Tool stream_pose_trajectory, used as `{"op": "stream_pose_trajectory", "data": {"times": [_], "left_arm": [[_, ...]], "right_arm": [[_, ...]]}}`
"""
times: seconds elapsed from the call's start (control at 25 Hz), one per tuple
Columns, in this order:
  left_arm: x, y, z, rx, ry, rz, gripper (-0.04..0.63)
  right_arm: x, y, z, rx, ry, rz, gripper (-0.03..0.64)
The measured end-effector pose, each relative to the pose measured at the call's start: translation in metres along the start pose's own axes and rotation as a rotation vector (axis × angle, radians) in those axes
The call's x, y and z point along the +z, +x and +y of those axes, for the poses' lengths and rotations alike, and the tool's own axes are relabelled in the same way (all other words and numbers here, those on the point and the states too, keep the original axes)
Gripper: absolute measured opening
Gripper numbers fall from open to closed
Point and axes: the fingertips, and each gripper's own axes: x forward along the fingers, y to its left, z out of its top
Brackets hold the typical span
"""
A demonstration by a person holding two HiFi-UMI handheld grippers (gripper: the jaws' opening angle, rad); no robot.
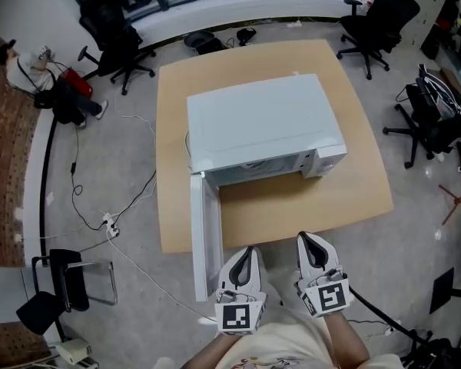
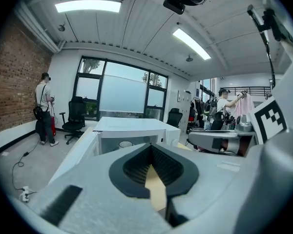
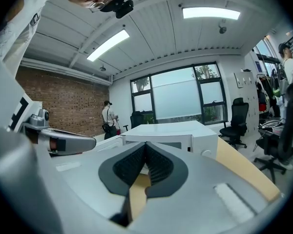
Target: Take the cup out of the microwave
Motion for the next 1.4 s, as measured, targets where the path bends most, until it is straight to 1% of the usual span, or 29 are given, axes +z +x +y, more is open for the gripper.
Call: {"op": "stream_pose_trajectory", "data": {"times": [0.04, 0.16, 0.28, 0.36, 0.44, 0.48, 0.52, 0.64, 0.76, 0.84, 0.96, 1.08, 1.28, 1.4], "left_arm": [[0.004, 0.004, 0.003, 0.003, -0.004, -0.007, 0.002], [0.005, 0.015, 0.008, 0.012, -0.012, 0.006, 0.002], [-0.004, 0.029, 0.010, 0.030, -0.006, 0.042, 0.002], [-0.007, 0.039, 0.011, 0.055, -0.023, 0.027, 0.002], [-0.010, 0.052, 0.011, 0.058, -0.050, 0.011, 0.003], [-0.014, 0.058, 0.010, 0.050, -0.056, 0.015, 0.038], [-0.018, 0.065, 0.010, 0.043, -0.059, 0.020, 0.092], [-0.026, 0.088, 0.020, 0.055, -0.043, 0.024, 0.195], [-0.039, 0.118, 0.037, 0.084, -0.020, 0.020, 0.281], [-0.050, 0.138, 0.047, 0.101, -0.009, 0.014, 0.316], [-0.064, 0.162, 0.060, 0.131, 0.002, 0.018, 0.361], [-0.076, 0.183, 0.071, 0.143, -0.004, -0.003, 0.380], [-0.104, 0.214, 0.085, 0.165, -0.008, 0.019, 0.393], [-0.111, 0.233, 0.092, 0.163, 0.012, 0.010, 0.404]], "right_arm": [[0.001, 0.005, -0.001, -0.001, 0.003, 0.002, 0.008], [0.001, 0.016, -0.006, 0.005, 0.009, 0.014, 0.008], [-0.007, 0.028, -0.016, 0.020, 0.006, 0.028, 0.008], [-0.014, 0.034, -0.023, 0.033, -0.001, 0.038, 0.008], [-0.018, 0.043, -0.032, 0.044, -0.003, 0.041, 0.008], [-0.020, 0.046, -0.036, 0.047, -0.003, 0.044, 0.008], [-0.022, 0.050, -0.040, 0.050, -0.001, 0.047, 0.008], [-0.027, 0.067, -0.047, 0.058, 0.002, 0.059, 0.008], [-0.036, 0.084, -0.053, 0.064, -0.001, 0.073, 0.008], [-0.044, 0.089, -0.059, 0.069, 0.004, 0.082, 0.008], [-0.058, 0.096, -0.065, 0.078, 0.010, 0.096, 0.008], [-0.073, 0.106, -0.071, 0.080, 0.002, 0.100, 0.008], [-0.098, 0.118, -0.080, 0.085, 0.016, 0.117, 0.008], [-0.105, 0.126, -0.082, 0.078, 0.022, 0.119, 0.008]]}}
